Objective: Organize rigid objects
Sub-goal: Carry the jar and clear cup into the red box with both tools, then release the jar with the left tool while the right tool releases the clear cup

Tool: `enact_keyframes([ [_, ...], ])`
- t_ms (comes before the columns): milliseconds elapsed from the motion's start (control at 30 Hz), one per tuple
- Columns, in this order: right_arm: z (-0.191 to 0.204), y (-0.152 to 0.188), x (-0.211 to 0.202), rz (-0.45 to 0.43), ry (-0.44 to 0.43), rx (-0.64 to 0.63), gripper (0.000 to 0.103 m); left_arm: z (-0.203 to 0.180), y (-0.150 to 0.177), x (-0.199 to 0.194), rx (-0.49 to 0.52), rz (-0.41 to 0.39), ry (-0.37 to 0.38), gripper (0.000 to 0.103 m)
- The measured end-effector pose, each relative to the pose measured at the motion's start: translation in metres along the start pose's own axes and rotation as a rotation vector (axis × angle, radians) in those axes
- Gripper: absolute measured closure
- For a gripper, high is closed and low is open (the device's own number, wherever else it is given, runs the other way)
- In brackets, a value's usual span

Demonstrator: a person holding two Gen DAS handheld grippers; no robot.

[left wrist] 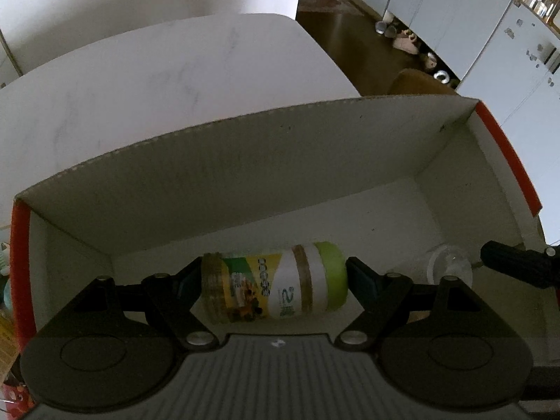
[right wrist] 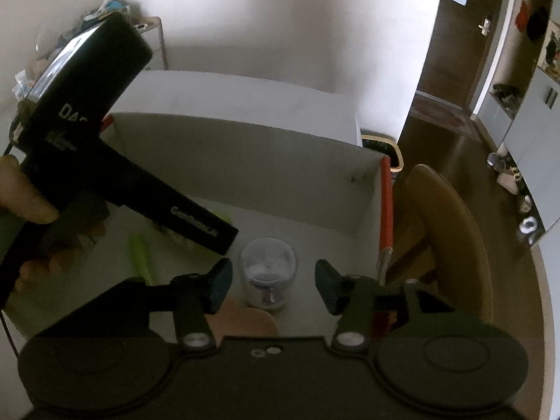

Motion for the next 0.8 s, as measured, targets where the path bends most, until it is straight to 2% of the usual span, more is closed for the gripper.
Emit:
enact_keyframes([
  [200,-0.006,-0.003,-0.004,-0.017,-0.012,0.024,0.047,0.007,0.003,-0.016,0.0,-0.046,-0.004,0.018],
  [300,-0.006,-0.001,-0.009,-0.031,-0.018,0.034,0.041,0.01,0.003,-0.025,-0.007,-0.063,-0.007,0.018],
  [367,-0.005,-0.001,-0.013,-0.037,-0.025,0.039,0.04,0.007,0.002,-0.031,-0.005,-0.075,-0.006,0.018],
  [667,0.001,-0.001,-0.037,-0.083,-0.042,0.061,0.04,0.013,0.01,-0.074,0.012,-0.151,0.017,0.018],
  [800,0.002,0.0,-0.047,-0.097,-0.06,0.083,0.035,0.014,0.01,-0.091,0.017,-0.193,0.024,0.018],
])
Point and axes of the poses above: each gripper's, at about its wrist camera, not at the fingertips, and x roughly the way its jaws point, z to its left, y to its underside, the point moved 2 cm from there along x, roughly the way its jaws point, and after that the axes turned 7 degrees about -z, right-handed, at the moved point
